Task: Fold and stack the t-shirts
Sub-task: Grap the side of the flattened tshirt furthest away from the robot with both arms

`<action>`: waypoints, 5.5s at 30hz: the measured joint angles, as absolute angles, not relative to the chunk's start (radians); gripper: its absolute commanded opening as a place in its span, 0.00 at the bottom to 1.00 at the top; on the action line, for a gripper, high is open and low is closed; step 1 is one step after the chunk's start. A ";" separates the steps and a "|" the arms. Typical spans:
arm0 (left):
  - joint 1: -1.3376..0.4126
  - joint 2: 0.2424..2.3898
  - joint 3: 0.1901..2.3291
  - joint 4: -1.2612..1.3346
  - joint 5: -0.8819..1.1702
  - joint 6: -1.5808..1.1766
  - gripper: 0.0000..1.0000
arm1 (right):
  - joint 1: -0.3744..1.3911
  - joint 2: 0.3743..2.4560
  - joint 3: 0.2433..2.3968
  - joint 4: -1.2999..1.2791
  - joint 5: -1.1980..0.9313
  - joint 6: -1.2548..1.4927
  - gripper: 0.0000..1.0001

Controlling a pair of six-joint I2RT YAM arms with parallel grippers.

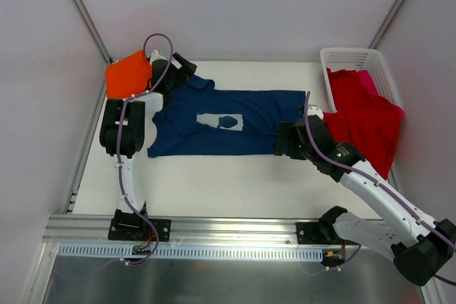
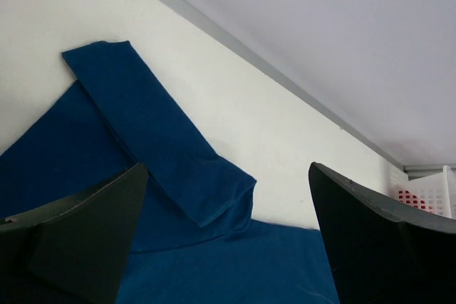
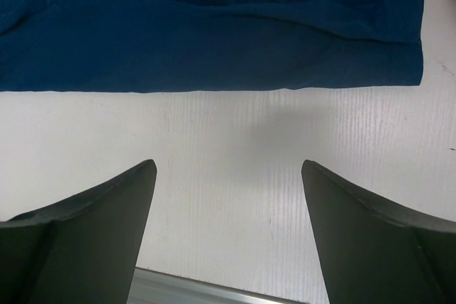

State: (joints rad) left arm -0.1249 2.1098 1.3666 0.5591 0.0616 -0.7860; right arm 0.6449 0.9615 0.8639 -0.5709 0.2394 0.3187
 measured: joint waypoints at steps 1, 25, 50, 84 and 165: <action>-0.125 2.126 1.377 0.561 0.067 -0.797 0.97 | 0.638 0.962 0.863 -0.571 0.241 0.315 0.88; -0.165 2.101 1.297 0.468 0.041 -1.009 0.93 | 0.578 1.063 0.836 -0.505 0.223 0.298 0.88; -0.209 2.204 1.372 0.515 0.046 -1.089 0.90 | 0.538 1.079 0.812 -0.498 0.220 0.286 0.88; -0.230 2.239 1.478 0.443 -0.073 -1.084 0.87 | 0.516 1.112 0.812 -0.490 0.201 0.272 0.88; -0.228 2.143 1.507 0.338 -0.082 -0.958 0.00 | 0.410 1.428 1.029 -0.433 0.141 0.188 0.89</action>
